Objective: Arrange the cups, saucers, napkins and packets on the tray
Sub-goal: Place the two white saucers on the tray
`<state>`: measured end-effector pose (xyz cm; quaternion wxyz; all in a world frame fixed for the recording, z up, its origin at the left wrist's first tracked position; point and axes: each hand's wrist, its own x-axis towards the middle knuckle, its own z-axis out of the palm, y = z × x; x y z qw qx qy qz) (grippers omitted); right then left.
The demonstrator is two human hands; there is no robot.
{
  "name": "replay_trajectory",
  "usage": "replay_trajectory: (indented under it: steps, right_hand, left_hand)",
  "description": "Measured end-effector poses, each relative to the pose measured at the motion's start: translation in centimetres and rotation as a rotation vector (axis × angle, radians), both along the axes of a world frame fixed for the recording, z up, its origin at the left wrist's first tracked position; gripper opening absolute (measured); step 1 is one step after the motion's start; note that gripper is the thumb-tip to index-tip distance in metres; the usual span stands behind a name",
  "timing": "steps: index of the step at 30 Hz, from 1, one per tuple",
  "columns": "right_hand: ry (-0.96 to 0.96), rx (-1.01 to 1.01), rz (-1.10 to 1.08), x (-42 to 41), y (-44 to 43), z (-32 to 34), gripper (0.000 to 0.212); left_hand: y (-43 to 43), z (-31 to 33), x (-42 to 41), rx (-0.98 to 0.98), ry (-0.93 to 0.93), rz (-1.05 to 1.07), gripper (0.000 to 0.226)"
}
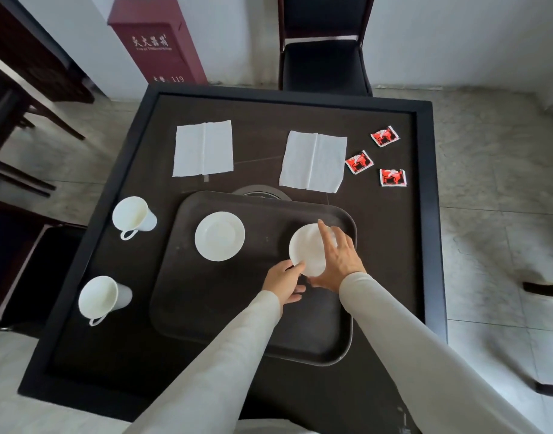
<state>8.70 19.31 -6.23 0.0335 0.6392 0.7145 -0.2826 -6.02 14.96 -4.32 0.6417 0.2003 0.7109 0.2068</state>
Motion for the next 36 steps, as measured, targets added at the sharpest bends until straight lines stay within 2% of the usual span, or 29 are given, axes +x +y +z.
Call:
replay_trajectory:
  steps: [13,19,30,36]
  right_hand:
    - [0.004,-0.030,-0.019,-2.5,0.6,-1.2,0.134]
    - [0.022,-0.029,-0.023,-2.4,0.7,-1.2,0.131]
    - [0.005,-0.036,-0.005,-2.1,0.5,-1.6,0.131]
    - [-0.008,-0.037,0.013,-2.0,0.2,-1.9,0.131]
  left_hand:
    - [0.9,-0.8,-2.6,-0.039,-0.018,-0.014,0.034]
    - [1.1,-0.9,-2.6,-0.040,-0.020,-0.014,0.036]
    - [0.8,-1.1,-2.3,-0.048,0.014,-0.035,0.017]
    - [0.9,-0.7,-2.2,-0.058,0.037,-0.075,0.014]
